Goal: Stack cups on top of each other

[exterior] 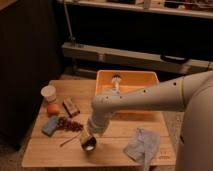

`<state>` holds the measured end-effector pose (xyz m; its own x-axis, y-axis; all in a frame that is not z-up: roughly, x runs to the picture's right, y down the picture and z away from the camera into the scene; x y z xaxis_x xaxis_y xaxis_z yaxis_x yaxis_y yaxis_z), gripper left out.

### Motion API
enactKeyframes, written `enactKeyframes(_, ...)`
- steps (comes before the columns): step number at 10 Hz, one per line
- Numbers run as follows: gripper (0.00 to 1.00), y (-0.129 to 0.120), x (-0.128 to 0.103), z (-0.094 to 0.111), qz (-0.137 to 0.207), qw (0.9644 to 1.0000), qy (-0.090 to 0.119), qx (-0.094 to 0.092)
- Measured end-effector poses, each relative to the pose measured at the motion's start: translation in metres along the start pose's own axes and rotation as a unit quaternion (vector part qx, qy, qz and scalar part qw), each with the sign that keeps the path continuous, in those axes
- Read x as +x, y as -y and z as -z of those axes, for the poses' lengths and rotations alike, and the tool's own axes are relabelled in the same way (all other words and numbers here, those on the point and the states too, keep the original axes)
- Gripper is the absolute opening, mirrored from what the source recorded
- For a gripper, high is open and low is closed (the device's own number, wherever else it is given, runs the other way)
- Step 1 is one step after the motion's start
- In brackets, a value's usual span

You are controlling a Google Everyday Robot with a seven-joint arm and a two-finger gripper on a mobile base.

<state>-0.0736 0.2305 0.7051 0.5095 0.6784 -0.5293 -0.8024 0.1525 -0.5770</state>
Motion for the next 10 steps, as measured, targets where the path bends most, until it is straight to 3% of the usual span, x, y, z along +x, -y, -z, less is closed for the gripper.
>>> enactKeyframes(4, 0.66, 0.003, 0.009, 0.005, -0.007, 1.0, -0.004, 0.004)
enactKeyframes(10, 0.66, 0.008, 0.012, -0.011, -0.016, 0.9998, -0.006, -0.013)
